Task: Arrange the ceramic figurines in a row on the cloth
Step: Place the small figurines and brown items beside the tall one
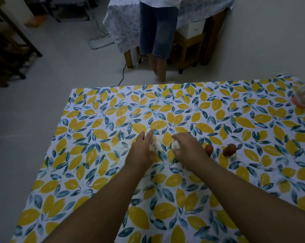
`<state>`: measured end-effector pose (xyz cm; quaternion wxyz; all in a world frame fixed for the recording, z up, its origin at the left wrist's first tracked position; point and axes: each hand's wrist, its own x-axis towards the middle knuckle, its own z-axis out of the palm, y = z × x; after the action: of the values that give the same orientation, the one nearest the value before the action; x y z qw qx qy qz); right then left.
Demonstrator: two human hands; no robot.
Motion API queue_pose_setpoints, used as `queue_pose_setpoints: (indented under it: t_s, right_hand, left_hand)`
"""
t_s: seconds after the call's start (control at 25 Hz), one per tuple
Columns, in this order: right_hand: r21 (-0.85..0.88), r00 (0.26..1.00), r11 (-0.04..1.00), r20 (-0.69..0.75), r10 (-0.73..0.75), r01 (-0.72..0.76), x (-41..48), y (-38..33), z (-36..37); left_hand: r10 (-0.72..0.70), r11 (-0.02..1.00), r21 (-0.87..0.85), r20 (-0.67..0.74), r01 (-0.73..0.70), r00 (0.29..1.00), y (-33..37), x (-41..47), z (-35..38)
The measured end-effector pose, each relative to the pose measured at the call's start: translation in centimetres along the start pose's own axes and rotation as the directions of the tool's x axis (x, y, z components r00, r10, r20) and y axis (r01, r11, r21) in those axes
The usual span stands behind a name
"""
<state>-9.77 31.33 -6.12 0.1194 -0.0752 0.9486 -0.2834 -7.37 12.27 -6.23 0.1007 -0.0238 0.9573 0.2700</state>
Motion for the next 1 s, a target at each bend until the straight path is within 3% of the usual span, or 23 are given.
queue_pose_setpoints:
  t_s: [0.16,0.36,0.68,1.0]
  right_hand:
    - [0.142,0.977,0.989,-0.215,-0.015,0.046,-0.4,1.3,-6.0]
    - [0.206,0.926,0.977,-0.353,0.134,-0.063,-1.4,9.5,-13.1]
    - [0.349,0.807,0.903,-0.439,0.394,-0.251,-5.2,27.1,-20.4]
    - [0.367,0.646,0.829,-0.52,0.558,-0.421,-7.1,40.8,-22.4]
  left_hand:
    - [0.119,0.978,-0.161,-0.074,-0.13,0.99,6.0,2.3,-1.3]
    - [0.281,0.945,-0.154,-0.067,-0.288,0.957,18.0,7.3,0.5]
    - [0.491,0.867,-0.184,0.161,-0.462,0.857,35.6,13.8,13.0]
    - [0.607,0.788,-0.128,0.329,-0.602,0.724,47.4,18.6,24.1]
